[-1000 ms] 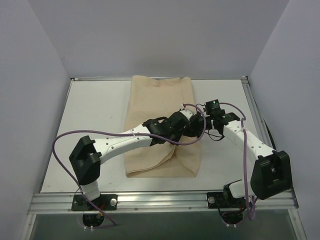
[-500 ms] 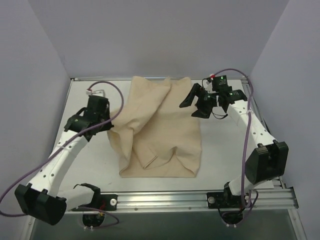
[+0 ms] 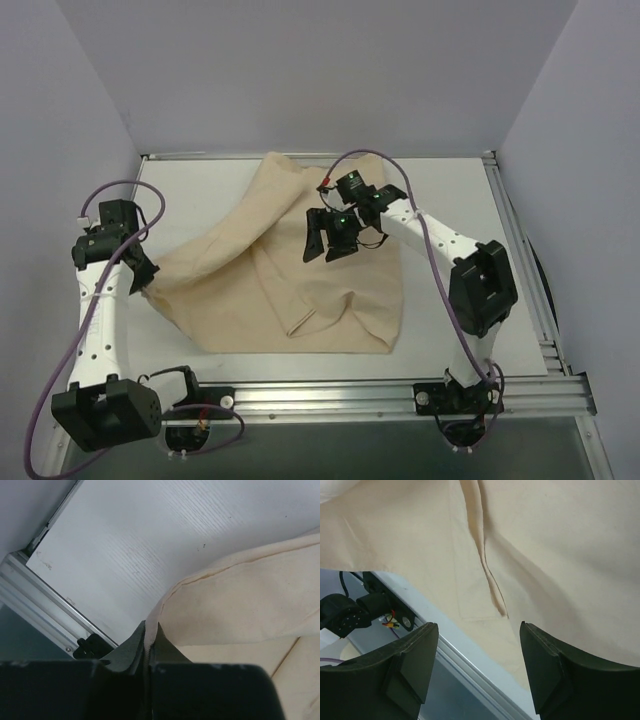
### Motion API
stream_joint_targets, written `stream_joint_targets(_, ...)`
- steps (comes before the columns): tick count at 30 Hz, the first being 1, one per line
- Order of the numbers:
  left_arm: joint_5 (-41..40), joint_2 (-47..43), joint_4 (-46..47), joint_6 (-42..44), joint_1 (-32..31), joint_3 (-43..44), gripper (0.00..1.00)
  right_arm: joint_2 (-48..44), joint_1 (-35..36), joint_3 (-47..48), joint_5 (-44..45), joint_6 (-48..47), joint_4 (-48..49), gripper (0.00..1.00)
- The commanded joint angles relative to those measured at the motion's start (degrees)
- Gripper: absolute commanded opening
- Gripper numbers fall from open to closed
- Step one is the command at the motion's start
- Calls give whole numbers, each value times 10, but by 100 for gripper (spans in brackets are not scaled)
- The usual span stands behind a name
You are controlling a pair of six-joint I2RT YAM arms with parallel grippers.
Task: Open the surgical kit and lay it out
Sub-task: Open the surgical kit at the center of the board.
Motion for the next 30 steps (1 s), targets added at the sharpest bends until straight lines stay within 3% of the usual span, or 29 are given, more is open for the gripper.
stream_joint_targets(1, -15, -9, -30, 1, 18, 25, 4, 59, 15, 41, -16, -28, 42, 66)
stream_joint_targets(4, 2, -2, -3, 16, 32, 22, 10, 108, 30, 87, -8, -33, 51, 67)
stream_joint_targets(5, 18, 2, 5, 41, 36, 22, 30, 118, 33, 111, -7, -34, 54, 68)
stream_joint_targets(8, 98, 0, 32, 85, 38, 44, 64, 141, 33, 136, 35, -9, 55, 72)
stream_joint_targets(9, 98, 3, 27, 86, 30, 52, 87, 144, 30, 142, 41, -1, 63, 75)
stream_joint_targets(10, 96, 10, 20, 83, 29, 60, 91, 150, 27, 145, 37, 6, 67, 76)
stream_joint_targets(15, 82, 15, 22, 79, 29, 85, 97, 177, 15, 188, 27, 8, 26, 77)
stream_joint_targets(18, 209, 45, 102, 139, 26, 99, 94, 170, 7, 193, 24, 10, 16, 77)
stream_joint_targets(20, 357, 94, 197, 165, 8, 104, 94, 160, 3, 184, 17, 15, 14, 77)
stream_joint_targets(22, 394, 170, 241, 179, -25, 158, 94, 150, -3, 168, 10, 28, 13, 77)
stream_joint_targets(26, 383, 320, 239, 220, -147, 313, 94, 125, -15, 139, 13, 42, 17, 77)
stream_joint_targets(30, 430, 444, 259, 227, -161, 438, 94, 114, -35, 127, 15, 51, 15, 77)
